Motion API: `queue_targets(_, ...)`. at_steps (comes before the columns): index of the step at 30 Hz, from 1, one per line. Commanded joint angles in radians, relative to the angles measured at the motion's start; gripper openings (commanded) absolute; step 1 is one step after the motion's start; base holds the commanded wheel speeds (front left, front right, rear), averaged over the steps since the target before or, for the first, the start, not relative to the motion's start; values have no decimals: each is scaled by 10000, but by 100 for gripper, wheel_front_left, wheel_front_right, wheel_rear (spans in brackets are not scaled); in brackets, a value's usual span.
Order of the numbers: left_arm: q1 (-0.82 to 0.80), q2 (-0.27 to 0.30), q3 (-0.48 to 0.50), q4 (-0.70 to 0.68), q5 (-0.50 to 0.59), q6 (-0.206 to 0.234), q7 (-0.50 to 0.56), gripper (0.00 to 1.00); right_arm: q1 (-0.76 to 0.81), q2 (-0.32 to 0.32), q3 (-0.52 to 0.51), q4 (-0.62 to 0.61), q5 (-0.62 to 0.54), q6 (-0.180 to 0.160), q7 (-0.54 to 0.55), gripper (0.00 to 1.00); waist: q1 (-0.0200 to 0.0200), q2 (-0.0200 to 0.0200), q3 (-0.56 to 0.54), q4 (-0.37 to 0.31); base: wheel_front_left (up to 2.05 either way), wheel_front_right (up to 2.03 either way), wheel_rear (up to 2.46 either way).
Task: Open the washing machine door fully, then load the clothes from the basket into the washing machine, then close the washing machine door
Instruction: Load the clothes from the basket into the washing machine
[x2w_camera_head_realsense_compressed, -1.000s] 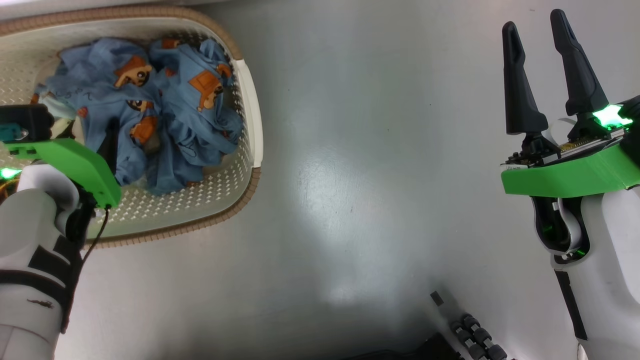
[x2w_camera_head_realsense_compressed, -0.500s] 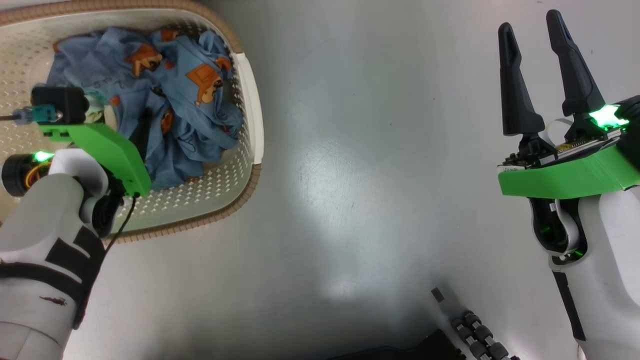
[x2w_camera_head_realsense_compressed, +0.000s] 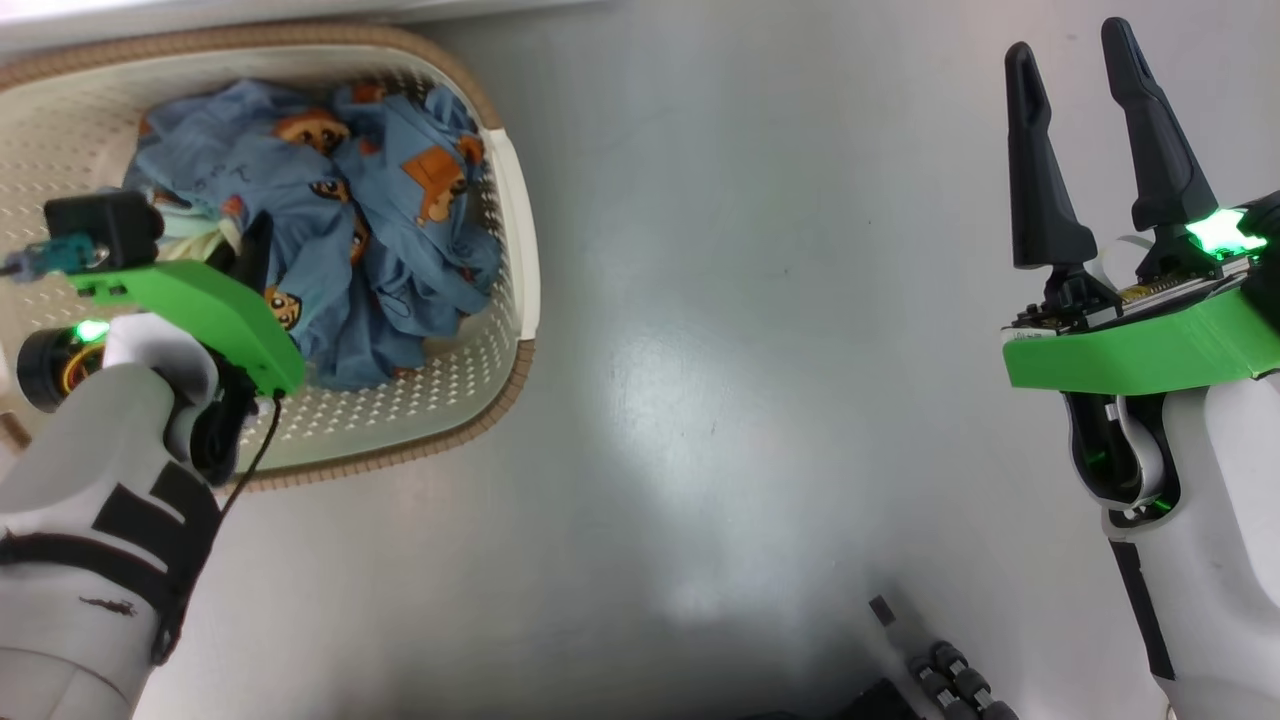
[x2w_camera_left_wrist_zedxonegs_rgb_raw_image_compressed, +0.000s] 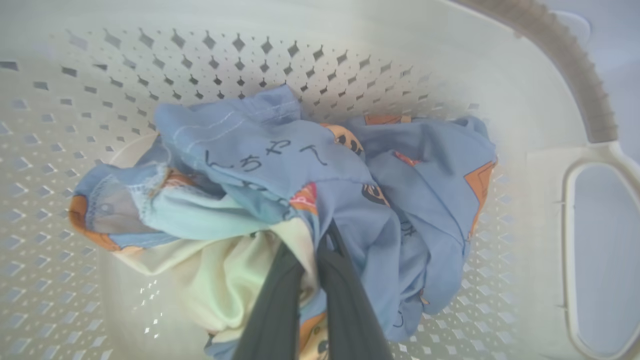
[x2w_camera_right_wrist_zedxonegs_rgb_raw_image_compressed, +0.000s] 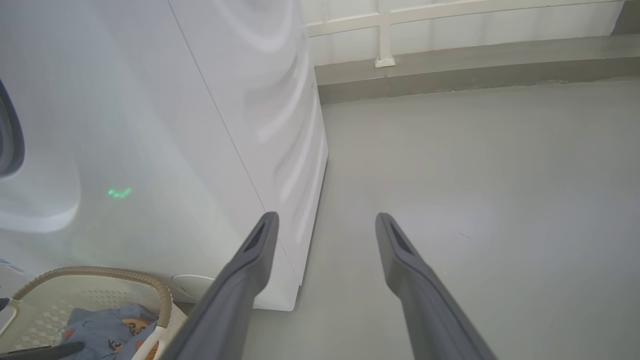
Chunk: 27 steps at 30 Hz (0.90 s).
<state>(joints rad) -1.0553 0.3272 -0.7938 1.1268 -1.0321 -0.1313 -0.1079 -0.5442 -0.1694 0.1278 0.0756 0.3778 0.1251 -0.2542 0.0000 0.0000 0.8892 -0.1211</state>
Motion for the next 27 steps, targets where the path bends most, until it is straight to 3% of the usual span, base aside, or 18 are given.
queue_targets(1,431,316,176,19,-152,7,-345,0,332,-47,119,-167,-32,56,-76,100,0,0,-251,138,0,0,0)
queue_targets(16,1709,306,21,-392,-791,6,-1527,0,836,-32,21,399,190,56,-76,100,0,0,-2287,484,0,0,0)
queue_targets(27,2850,423,2029,-1568,833,6,-1537,0,1565,-141,-73,738,317,56,-76,100,0,0,-3859,705,0,0,0)
